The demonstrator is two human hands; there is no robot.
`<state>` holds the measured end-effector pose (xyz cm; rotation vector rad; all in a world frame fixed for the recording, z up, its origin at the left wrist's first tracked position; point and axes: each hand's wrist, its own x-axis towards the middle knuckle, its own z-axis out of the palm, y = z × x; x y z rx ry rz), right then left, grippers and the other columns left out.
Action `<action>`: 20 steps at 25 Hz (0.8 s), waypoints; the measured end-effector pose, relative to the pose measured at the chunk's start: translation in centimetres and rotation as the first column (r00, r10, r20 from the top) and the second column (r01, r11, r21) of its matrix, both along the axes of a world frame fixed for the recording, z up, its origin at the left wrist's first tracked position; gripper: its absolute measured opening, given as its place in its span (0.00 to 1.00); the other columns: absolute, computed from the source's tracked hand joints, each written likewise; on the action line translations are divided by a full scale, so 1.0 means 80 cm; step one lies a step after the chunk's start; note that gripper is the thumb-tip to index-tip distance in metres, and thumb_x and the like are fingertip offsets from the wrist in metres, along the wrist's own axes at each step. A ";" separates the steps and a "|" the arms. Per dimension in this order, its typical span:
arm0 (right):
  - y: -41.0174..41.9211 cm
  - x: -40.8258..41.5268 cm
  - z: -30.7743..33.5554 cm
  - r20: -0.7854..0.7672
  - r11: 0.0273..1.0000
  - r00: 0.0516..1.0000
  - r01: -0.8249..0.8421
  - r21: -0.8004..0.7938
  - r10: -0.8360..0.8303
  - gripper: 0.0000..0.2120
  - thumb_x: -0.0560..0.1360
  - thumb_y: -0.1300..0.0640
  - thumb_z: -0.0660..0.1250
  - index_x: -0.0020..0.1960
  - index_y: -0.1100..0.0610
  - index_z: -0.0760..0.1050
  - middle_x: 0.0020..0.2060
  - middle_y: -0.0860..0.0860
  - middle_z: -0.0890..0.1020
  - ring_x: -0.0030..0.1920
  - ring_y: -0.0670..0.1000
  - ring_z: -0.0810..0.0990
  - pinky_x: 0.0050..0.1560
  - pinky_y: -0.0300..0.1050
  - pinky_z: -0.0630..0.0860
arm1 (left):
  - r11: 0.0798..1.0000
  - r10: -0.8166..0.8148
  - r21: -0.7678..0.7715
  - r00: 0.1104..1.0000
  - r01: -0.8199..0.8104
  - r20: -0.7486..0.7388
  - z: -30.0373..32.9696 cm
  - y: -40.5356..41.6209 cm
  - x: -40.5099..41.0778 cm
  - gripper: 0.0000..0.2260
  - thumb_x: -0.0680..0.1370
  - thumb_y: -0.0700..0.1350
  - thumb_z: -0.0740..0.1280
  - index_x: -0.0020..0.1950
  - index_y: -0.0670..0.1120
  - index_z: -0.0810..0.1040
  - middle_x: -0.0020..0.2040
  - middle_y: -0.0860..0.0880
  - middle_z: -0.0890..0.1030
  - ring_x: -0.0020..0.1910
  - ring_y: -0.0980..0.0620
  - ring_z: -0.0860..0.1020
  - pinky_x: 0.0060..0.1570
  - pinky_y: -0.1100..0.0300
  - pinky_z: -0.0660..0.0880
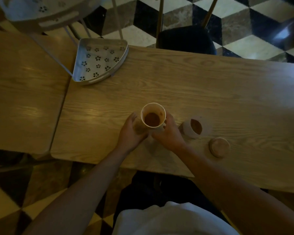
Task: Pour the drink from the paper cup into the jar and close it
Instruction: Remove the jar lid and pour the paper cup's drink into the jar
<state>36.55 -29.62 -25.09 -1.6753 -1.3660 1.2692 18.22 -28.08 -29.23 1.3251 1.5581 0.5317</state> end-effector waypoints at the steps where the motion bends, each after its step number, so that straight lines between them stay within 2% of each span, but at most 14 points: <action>1: 0.004 -0.004 -0.002 -0.026 0.999 1.000 -0.004 0.037 0.005 0.33 0.63 0.59 0.79 0.62 0.36 0.73 0.57 0.40 0.80 0.60 0.42 0.79 0.62 0.49 0.78 | 0.999 -0.033 0.030 0.999 0.032 0.023 0.001 0.006 0.006 0.40 0.62 0.55 0.80 0.72 0.52 0.69 0.68 0.52 0.76 0.67 0.54 0.75 0.65 0.51 0.73; 3: 0.010 -0.010 -0.003 -0.074 0.999 0.997 0.021 0.038 -0.018 0.34 0.61 0.60 0.80 0.60 0.34 0.73 0.55 0.39 0.81 0.59 0.40 0.79 0.62 0.48 0.78 | 0.996 -0.053 0.070 0.997 0.049 0.057 0.001 0.013 0.017 0.33 0.63 0.55 0.78 0.67 0.58 0.72 0.64 0.53 0.79 0.62 0.55 0.78 0.61 0.50 0.76; 6: 0.015 -0.011 -0.008 -0.120 0.998 0.991 0.068 0.000 -0.068 0.30 0.59 0.49 0.79 0.58 0.40 0.72 0.54 0.41 0.80 0.57 0.34 0.78 0.60 0.41 0.77 | 0.997 -0.031 0.074 0.994 0.023 0.109 -0.002 0.016 0.030 0.27 0.66 0.56 0.75 0.64 0.61 0.73 0.61 0.52 0.81 0.59 0.55 0.80 0.58 0.47 0.78; 9: 0.018 -0.003 -0.006 -0.100 0.995 0.990 0.096 -0.024 -0.098 0.38 0.60 0.46 0.80 0.66 0.43 0.68 0.61 0.44 0.78 0.63 0.41 0.77 0.64 0.49 0.77 | 0.997 -0.022 0.077 0.989 0.011 0.143 0.002 0.019 0.036 0.30 0.66 0.55 0.76 0.67 0.54 0.74 0.59 0.54 0.82 0.57 0.59 0.80 0.56 0.55 0.79; 12: 0.022 0.012 0.009 -0.090 0.986 0.984 0.158 0.043 -0.154 0.37 0.65 0.50 0.80 0.70 0.46 0.67 0.62 0.43 0.77 0.62 0.40 0.78 0.59 0.41 0.77 | 0.994 -0.068 0.099 0.984 0.053 0.162 0.014 0.033 0.039 0.34 0.68 0.47 0.80 0.71 0.53 0.71 0.61 0.57 0.79 0.58 0.60 0.79 0.54 0.59 0.78; 14: 0.030 0.029 0.026 -0.096 0.966 0.971 0.229 0.120 -0.218 0.35 0.67 0.50 0.80 0.69 0.46 0.67 0.62 0.43 0.77 0.62 0.40 0.77 0.59 0.38 0.76 | 0.987 -0.120 0.125 0.984 0.103 0.135 0.019 0.047 0.045 0.38 0.67 0.47 0.81 0.74 0.53 0.68 0.66 0.57 0.76 0.62 0.58 0.76 0.55 0.60 0.76; 16: 0.036 0.056 0.049 -0.107 0.935 0.954 0.297 0.196 -0.281 0.35 0.68 0.50 0.80 0.69 0.47 0.66 0.63 0.46 0.77 0.63 0.42 0.77 0.62 0.41 0.76 | 0.983 -0.166 0.093 0.980 0.156 0.107 0.024 0.059 0.061 0.41 0.67 0.47 0.81 0.76 0.51 0.66 0.68 0.54 0.75 0.63 0.56 0.75 0.55 0.67 0.72; 18: 0.038 0.094 0.071 -0.122 0.896 0.938 0.347 0.276 -0.325 0.36 0.69 0.51 0.79 0.72 0.50 0.66 0.64 0.50 0.77 0.64 0.47 0.77 0.63 0.49 0.77 | 0.967 -0.253 0.056 0.963 0.249 0.091 0.028 0.064 0.083 0.39 0.68 0.45 0.80 0.75 0.49 0.66 0.67 0.51 0.75 0.65 0.55 0.74 0.54 0.71 0.71; 20: 0.032 0.136 0.087 -0.088 0.863 0.926 0.375 0.338 -0.367 0.36 0.69 0.51 0.79 0.72 0.52 0.65 0.64 0.51 0.76 0.64 0.48 0.77 0.62 0.51 0.78 | 0.937 -0.349 0.029 0.935 0.348 0.068 0.025 0.062 0.103 0.37 0.69 0.45 0.79 0.75 0.49 0.67 0.68 0.50 0.75 0.67 0.53 0.73 0.59 0.64 0.72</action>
